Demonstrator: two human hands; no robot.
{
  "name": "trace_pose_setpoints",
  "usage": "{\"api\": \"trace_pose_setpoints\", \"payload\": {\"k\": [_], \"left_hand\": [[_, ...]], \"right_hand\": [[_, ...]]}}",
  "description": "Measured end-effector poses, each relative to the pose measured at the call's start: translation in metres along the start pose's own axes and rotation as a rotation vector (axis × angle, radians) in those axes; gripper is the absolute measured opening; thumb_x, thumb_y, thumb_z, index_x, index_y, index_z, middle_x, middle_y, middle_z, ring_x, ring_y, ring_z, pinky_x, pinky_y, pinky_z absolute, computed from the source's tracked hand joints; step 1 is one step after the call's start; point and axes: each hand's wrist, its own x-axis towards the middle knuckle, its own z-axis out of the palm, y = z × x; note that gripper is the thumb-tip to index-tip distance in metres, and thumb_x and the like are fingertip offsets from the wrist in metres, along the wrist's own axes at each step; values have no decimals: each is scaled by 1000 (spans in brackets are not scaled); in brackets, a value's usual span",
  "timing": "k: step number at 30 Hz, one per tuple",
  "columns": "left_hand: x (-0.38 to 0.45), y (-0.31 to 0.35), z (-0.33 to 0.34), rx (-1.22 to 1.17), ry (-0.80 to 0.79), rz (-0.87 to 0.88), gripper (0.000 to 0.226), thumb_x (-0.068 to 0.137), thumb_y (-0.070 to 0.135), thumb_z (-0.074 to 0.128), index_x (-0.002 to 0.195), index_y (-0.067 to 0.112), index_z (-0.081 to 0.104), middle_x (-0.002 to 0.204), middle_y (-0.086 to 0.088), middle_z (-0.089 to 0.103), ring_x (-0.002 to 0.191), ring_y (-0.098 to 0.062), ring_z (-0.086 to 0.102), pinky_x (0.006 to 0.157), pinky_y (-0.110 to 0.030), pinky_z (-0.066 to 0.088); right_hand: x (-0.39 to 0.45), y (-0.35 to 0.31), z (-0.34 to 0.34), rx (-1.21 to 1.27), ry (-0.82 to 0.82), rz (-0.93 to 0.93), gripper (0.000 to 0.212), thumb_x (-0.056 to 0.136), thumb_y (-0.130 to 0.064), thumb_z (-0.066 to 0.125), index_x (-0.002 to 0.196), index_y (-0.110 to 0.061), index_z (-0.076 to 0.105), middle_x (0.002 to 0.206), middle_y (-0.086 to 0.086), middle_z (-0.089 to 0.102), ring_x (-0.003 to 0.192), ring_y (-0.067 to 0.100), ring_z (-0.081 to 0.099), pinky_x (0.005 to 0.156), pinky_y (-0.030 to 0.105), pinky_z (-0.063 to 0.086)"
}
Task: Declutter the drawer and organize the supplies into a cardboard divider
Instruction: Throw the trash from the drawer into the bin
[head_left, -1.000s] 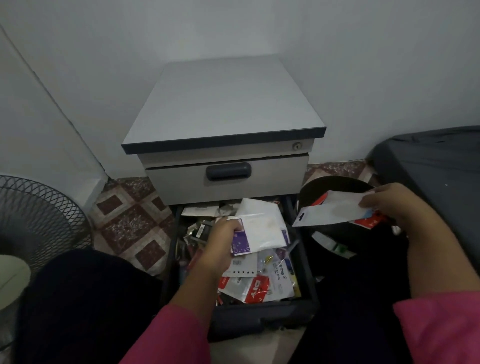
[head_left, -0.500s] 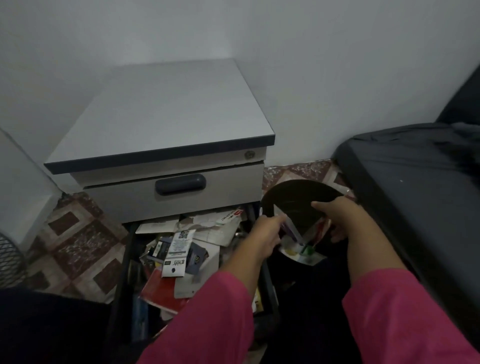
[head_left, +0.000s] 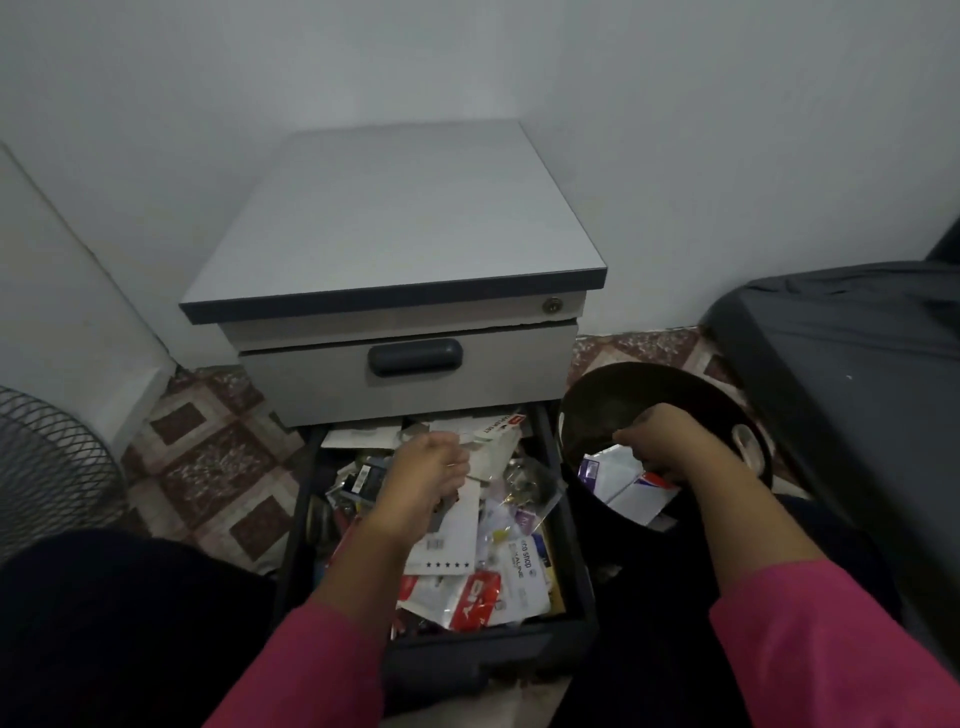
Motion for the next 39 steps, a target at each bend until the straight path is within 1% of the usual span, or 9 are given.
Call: {"api": "trace_pose_setpoints", "payload": {"k": [5,7,10,14,18,23,29,33,39], "left_hand": [[9,-24,-45,307,271,71,22,88,2,52,107,11,61,87,-7,63,68,-19,56,58,-27,44],[16,-42,-56,621,331,146,34,85,15,58,119,20,61,107,-8,65,88,-24,62,75,-34,53],[22,-62,-61,874,276,120,59,81,39,66,137,31,48,141,-10,44,125,-34,44,102,-49,41],[10,-63,-52,1010,130,51,70,85,56,60,146,36,32,158,-9,13,142,-38,18,112,-53,27],[6,-58,-45,1033,86,25,72,77,65,62,138,33,40,153,-11,21,138,-39,24,108,-52,33],[1,-52,-38,964,138,70,36,83,52,64,106,26,56,132,-10,39,118,-29,44,96,-41,46],[8,-54,-43,805,221,59,79,73,34,79,140,27,38,152,-14,15,137,-38,24,109,-45,32],[7,-53,-44,884,57,34,78,70,40,79,137,28,41,146,-8,33,134,-31,32,108,-41,35],[5,-43,-41,804,-34,34,61,67,19,83,119,30,51,123,-1,37,106,-17,39,86,-29,44]], "right_hand": [[-9,-22,59,13,-195,55,19,94,-18,58,106,-3,59,110,18,63,90,27,63,67,37,56],[-13,-24,79,-56,-204,35,20,94,-18,58,105,-1,60,103,17,66,80,24,65,60,34,57],[-22,-21,98,-197,-300,72,29,96,-24,55,105,2,62,95,17,70,81,25,71,71,34,59],[-26,-18,114,-76,-388,88,28,96,-26,56,101,1,53,84,17,63,68,25,65,53,34,54],[-15,-20,129,50,-278,36,16,87,-16,63,97,-4,62,85,15,60,67,24,60,52,33,54],[-10,-23,146,325,-263,-8,18,87,-6,62,102,4,62,84,20,66,61,26,62,58,36,57],[-12,-23,155,448,-346,53,58,80,-8,74,128,-2,41,102,18,67,69,26,69,45,25,51],[-22,-26,149,418,-371,18,34,86,-7,68,116,-1,51,79,7,65,49,11,62,35,16,42],[-23,-27,148,438,-387,30,16,91,-23,64,96,-10,57,80,3,62,66,15,58,46,24,43]]}}
